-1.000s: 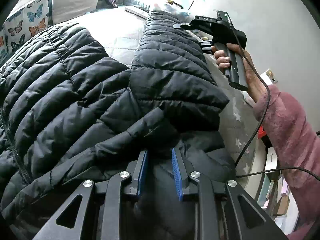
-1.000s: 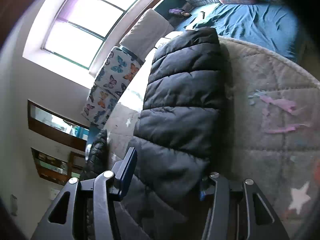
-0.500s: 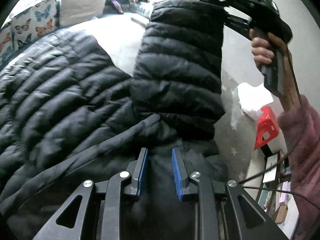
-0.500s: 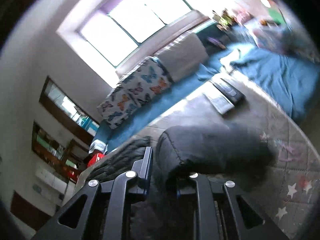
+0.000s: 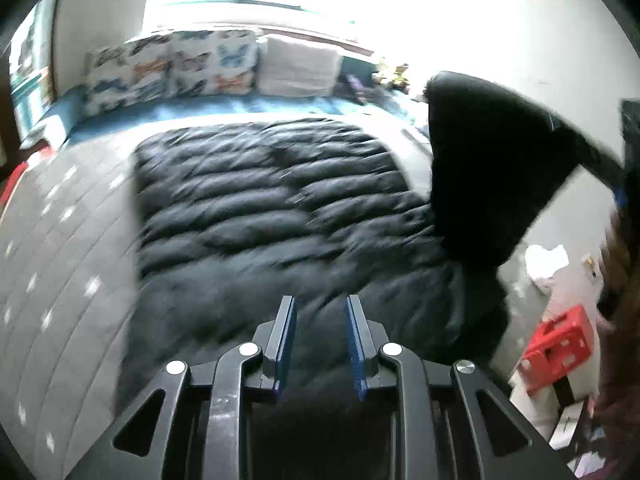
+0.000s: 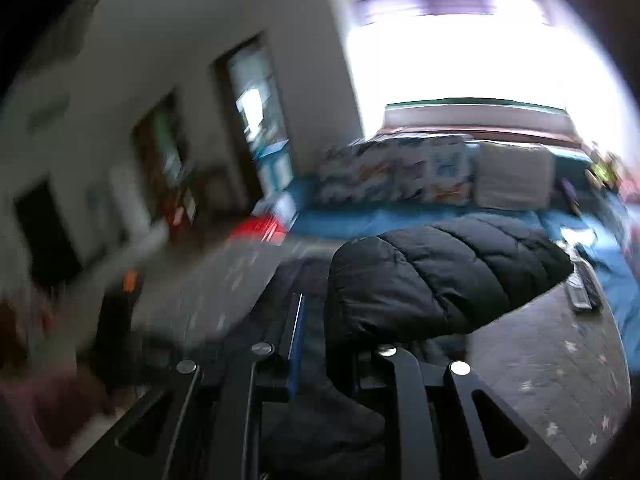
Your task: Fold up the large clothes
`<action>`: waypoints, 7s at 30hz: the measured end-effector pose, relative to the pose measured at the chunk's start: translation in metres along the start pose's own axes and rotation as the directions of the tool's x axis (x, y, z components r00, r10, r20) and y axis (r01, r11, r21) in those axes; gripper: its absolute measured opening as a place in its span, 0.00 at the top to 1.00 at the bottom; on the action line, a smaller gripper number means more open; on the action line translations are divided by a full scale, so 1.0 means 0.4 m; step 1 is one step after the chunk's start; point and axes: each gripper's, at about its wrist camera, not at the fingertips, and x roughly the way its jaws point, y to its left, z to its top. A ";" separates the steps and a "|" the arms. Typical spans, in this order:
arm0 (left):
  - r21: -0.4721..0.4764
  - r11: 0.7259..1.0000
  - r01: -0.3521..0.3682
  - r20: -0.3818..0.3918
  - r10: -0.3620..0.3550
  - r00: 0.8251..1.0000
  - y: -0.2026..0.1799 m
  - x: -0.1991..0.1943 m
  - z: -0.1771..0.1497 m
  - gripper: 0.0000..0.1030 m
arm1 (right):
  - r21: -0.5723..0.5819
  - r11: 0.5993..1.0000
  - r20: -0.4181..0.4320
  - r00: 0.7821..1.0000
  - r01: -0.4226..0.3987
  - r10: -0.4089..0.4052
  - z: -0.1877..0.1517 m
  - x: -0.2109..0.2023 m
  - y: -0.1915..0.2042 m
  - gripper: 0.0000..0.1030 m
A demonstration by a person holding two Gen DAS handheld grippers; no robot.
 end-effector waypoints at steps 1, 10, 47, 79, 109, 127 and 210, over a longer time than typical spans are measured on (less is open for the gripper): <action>-0.014 1.000 -0.001 -0.003 0.001 1.000 0.027 -0.007 -0.022 0.73 | -0.054 0.999 -0.048 0.999 0.004 -0.006 -0.028 0.041 0.049 0.80; -0.142 0.987 0.074 0.029 -0.071 0.997 0.158 -0.048 -0.202 0.73 | -0.343 0.938 -0.292 0.943 0.053 -0.160 -0.264 0.289 0.244 0.52; -0.238 0.968 0.080 0.142 -0.046 0.989 0.176 -0.181 -0.244 0.61 | -0.135 0.991 -0.256 0.966 0.006 -0.041 -0.137 0.310 0.298 0.45; -0.320 0.945 -0.074 0.091 0.108 0.990 0.209 -0.055 -0.183 0.87 | 0.256 0.897 -0.310 0.909 0.361 -0.277 -0.358 0.117 -0.195 0.42; -0.001 1.000 0.005 0.078 -0.005 0.997 -0.030 -0.045 0.037 0.81 | 0.122 0.966 -0.291 0.938 0.229 -0.186 -0.194 0.262 -0.094 0.28; 0.000 1.000 0.008 -0.027 -0.008 1.000 0.036 0.215 -0.013 0.80 | 0.067 0.971 -0.316 0.928 0.231 -0.199 -0.251 0.326 -0.076 0.19; 0.051 0.999 0.010 -0.045 -0.007 0.999 0.064 0.146 -0.057 0.80 | -0.548 0.830 -0.336 0.882 0.102 -0.331 -0.527 -0.003 0.157 0.16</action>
